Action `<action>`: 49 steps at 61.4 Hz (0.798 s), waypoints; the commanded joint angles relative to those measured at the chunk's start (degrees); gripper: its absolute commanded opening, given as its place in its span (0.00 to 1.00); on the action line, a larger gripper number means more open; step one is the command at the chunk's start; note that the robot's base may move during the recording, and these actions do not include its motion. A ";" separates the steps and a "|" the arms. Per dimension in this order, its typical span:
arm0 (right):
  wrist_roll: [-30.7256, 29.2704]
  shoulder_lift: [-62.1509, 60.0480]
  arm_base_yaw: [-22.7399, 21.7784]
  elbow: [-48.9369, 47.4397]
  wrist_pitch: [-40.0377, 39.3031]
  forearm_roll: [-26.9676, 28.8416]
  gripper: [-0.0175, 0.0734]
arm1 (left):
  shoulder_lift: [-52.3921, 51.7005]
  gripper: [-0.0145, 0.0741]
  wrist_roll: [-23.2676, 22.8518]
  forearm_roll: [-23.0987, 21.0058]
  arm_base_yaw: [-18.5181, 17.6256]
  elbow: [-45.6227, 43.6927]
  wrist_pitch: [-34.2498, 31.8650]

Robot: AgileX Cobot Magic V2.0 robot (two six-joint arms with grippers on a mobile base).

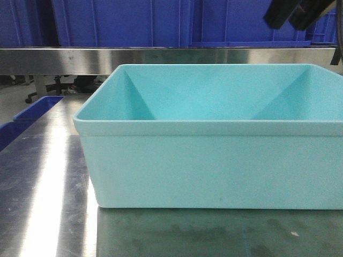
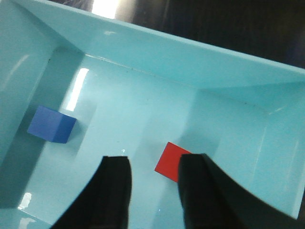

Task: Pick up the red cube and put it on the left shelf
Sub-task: 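Lower the open right gripper into the teal bin over the red cube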

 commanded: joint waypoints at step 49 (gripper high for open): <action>16.03 11.77 0.11 -2.17 1.27 0.56 0.86 | -0.85 0.28 -0.05 -0.38 -0.33 1.32 -5.00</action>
